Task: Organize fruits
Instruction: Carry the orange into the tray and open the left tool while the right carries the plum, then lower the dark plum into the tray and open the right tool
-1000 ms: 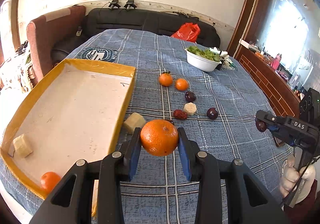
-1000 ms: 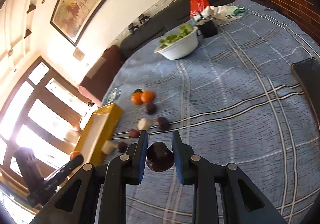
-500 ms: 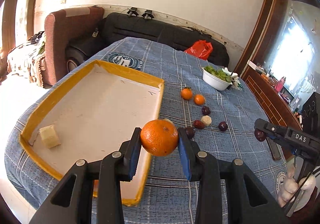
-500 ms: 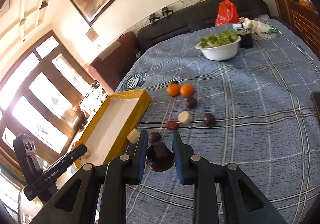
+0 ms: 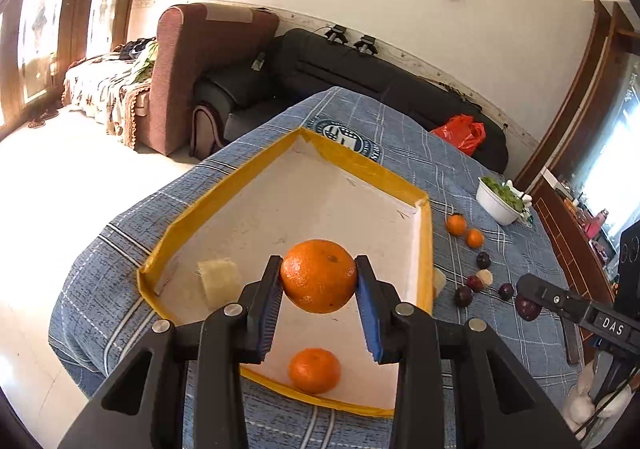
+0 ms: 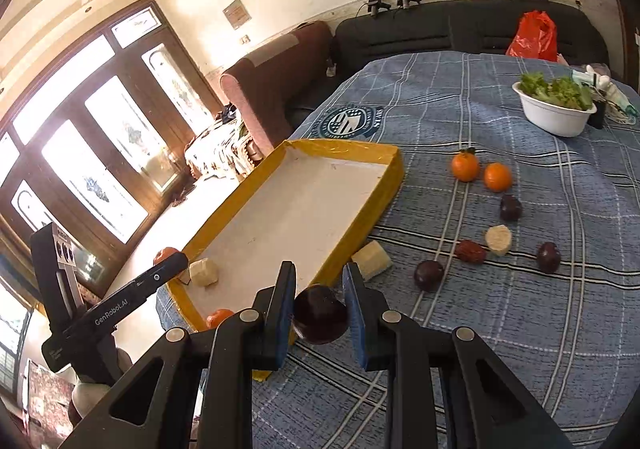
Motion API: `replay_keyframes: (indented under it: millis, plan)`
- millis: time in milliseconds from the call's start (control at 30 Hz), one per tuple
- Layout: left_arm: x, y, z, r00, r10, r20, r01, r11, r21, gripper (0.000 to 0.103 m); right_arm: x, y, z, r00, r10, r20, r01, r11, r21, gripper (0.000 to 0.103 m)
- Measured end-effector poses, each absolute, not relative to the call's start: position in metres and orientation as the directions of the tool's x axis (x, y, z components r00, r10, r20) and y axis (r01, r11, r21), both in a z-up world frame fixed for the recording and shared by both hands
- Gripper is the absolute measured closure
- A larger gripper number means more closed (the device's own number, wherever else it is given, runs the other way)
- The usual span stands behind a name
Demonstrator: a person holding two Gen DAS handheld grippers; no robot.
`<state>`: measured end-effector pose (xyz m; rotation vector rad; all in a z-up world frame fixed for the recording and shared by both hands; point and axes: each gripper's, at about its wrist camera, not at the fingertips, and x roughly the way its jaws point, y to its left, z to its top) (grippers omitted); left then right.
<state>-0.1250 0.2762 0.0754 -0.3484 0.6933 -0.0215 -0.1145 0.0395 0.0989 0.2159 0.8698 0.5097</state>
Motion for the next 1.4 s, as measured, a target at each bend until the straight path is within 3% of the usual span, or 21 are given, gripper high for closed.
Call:
replay_keyframes:
  millis: [633, 1067, 1133, 1300, 1400]
  plan:
    - [-0.042, 0.290, 0.042, 0.668, -0.064, -0.742, -0.129, 0.971, -0.200, 0.068, -0.070, 0.151, 0.032, 0.367, 0.506, -0.780, -0.458, 0.829, 0.322, 0.075]
    - [-0.026, 0.297, 0.017, 0.578, -0.022, -0.816, -0.187, 0.969, -0.159, 0.068, -0.071, 0.181, 0.012, 0.369, 0.459, -0.808, -0.524, 0.821, 0.227, 0.075]
    - [-0.028, 0.299, 0.017, 0.574, -0.023, -0.818, -0.197, 0.966, -0.166, 0.065, -0.075, 0.185, 0.011, 0.378, 0.449, -0.810, -0.531, 0.822, 0.207, 0.074]
    - [-0.044, 0.309, 0.037, 0.621, -0.017, -0.783, -0.225, 0.954, -0.200, 0.043, -0.080, 0.187, 0.012, 0.391, 0.447, -0.805, -0.542, 0.819, 0.191, 0.074]
    - [-0.060, 0.318, 0.054, 0.659, -0.020, -0.752, -0.248, 0.938, -0.243, 0.039, -0.084, 0.186, 0.018, 0.403, 0.452, -0.796, -0.542, 0.819, 0.190, 0.073]
